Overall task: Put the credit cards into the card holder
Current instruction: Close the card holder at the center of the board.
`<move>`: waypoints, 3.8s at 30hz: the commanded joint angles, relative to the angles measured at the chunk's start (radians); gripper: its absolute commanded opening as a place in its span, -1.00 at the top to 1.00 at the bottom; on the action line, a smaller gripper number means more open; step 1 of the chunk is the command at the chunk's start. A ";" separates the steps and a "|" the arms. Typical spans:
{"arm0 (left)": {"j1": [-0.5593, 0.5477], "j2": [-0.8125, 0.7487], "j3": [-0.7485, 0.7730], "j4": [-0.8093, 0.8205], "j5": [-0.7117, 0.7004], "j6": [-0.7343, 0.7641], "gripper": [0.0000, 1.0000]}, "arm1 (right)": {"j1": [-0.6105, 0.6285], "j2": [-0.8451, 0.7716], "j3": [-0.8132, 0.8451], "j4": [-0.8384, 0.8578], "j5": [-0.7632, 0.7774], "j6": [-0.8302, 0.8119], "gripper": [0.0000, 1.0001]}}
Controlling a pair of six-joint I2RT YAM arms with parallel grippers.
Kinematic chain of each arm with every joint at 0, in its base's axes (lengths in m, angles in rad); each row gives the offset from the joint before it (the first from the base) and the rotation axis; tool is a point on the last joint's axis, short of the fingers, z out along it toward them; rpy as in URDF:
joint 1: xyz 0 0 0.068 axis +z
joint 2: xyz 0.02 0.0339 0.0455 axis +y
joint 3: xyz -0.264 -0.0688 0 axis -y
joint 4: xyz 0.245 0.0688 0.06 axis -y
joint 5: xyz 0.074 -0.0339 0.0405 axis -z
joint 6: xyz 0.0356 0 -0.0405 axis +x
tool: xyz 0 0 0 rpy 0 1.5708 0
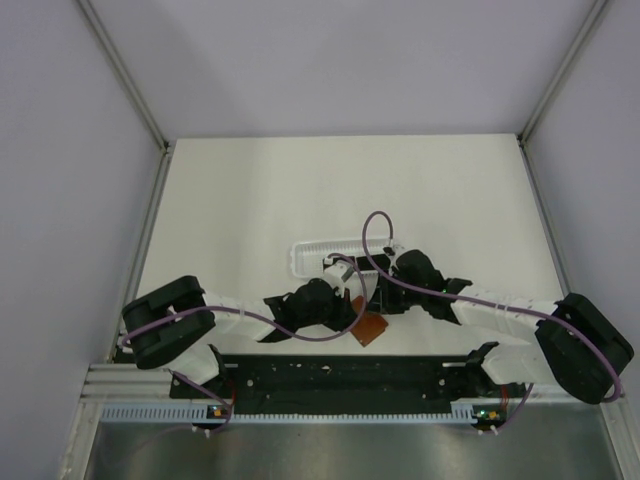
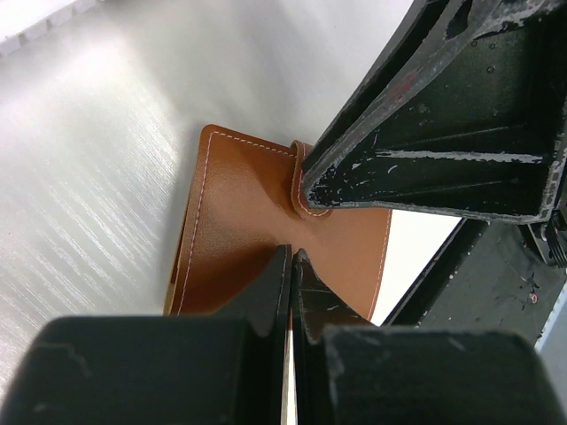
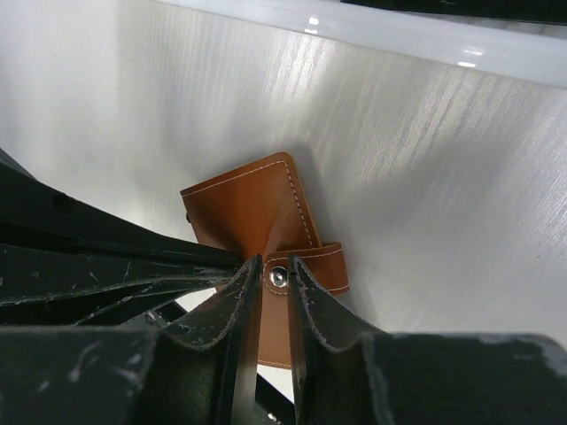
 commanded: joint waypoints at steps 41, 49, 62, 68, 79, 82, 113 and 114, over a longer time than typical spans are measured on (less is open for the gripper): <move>-0.001 0.037 0.012 -0.027 0.011 -0.002 1.00 | -0.003 -0.073 0.010 -0.051 0.050 -0.034 0.61; -0.003 0.037 0.010 -0.027 0.008 -0.004 1.00 | -0.003 -0.038 0.008 -0.014 -0.009 -0.029 0.62; -0.001 0.038 0.009 -0.024 0.008 -0.005 1.00 | -0.003 -0.009 -0.007 0.029 -0.043 -0.015 0.66; -0.001 0.038 0.009 -0.024 0.010 -0.005 1.00 | -0.003 0.003 -0.004 0.015 -0.043 -0.018 0.71; -0.001 0.046 0.012 -0.019 0.011 -0.007 1.00 | -0.001 0.012 0.017 -0.075 -0.036 -0.048 0.74; -0.001 0.046 0.012 -0.019 0.008 -0.008 1.00 | -0.001 0.020 0.022 -0.083 -0.040 -0.057 0.74; -0.003 0.057 0.018 -0.006 0.011 -0.013 1.00 | 0.239 0.040 0.010 -0.210 0.271 0.001 0.78; -0.003 0.058 0.018 -0.004 0.011 -0.014 1.00 | 0.246 0.034 0.002 -0.209 0.286 0.009 0.80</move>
